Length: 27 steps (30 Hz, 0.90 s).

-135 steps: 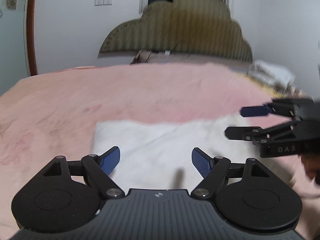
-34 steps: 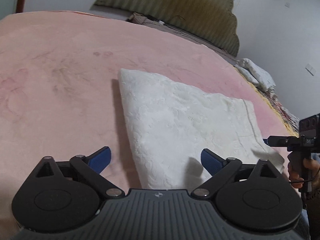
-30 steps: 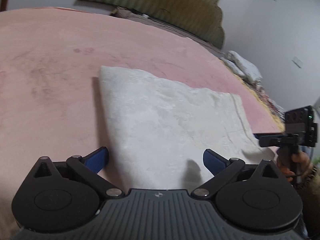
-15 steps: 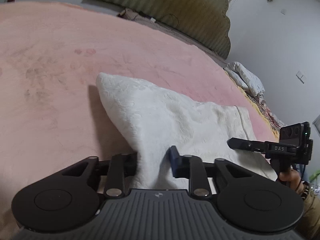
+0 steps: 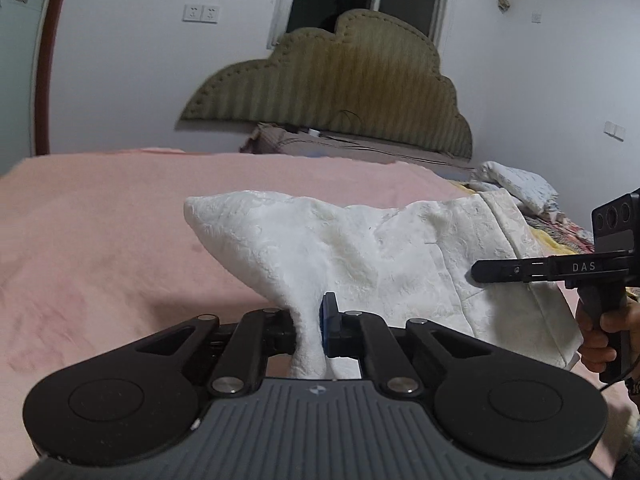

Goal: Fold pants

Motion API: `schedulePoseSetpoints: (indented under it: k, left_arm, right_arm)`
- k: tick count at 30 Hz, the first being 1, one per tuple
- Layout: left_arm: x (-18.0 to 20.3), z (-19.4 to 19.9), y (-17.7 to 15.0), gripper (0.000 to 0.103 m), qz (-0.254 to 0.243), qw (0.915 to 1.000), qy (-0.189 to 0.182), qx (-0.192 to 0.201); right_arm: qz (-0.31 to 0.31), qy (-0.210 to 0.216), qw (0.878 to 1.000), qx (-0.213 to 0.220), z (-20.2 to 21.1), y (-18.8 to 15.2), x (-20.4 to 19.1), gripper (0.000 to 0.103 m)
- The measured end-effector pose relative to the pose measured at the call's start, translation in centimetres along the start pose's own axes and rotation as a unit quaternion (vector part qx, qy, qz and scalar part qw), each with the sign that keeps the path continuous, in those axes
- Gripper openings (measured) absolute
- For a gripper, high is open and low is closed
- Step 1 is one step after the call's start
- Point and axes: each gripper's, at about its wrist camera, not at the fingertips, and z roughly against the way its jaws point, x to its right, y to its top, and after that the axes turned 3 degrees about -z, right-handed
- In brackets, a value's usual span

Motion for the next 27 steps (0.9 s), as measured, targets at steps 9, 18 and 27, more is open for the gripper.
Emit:
schedulePoseSetpoints:
  k: [9,18,27]
  left_arm:
    - [-4.9,-4.0,4.3,0.010,-0.042,0.9959,0.080,-0.004]
    - [-10.7,-10.2,4.7,0.013,-0.032,0.9922,0.110,-0.049]
    - [-10.8,-9.3,2.6,0.057,-0.068,0.9806,0.177,-0.051]
  right_arm:
    - [0.041,0.009,0.999,-0.003,-8.1,5.2,0.1,0.022]
    - [0.046,-0.008,0.998,-0.030,-16.7,7.4,2.6,0.022]
    - [-0.011,-0.058,0.995,-0.076,-17.5,6.1,5.6,0.045]
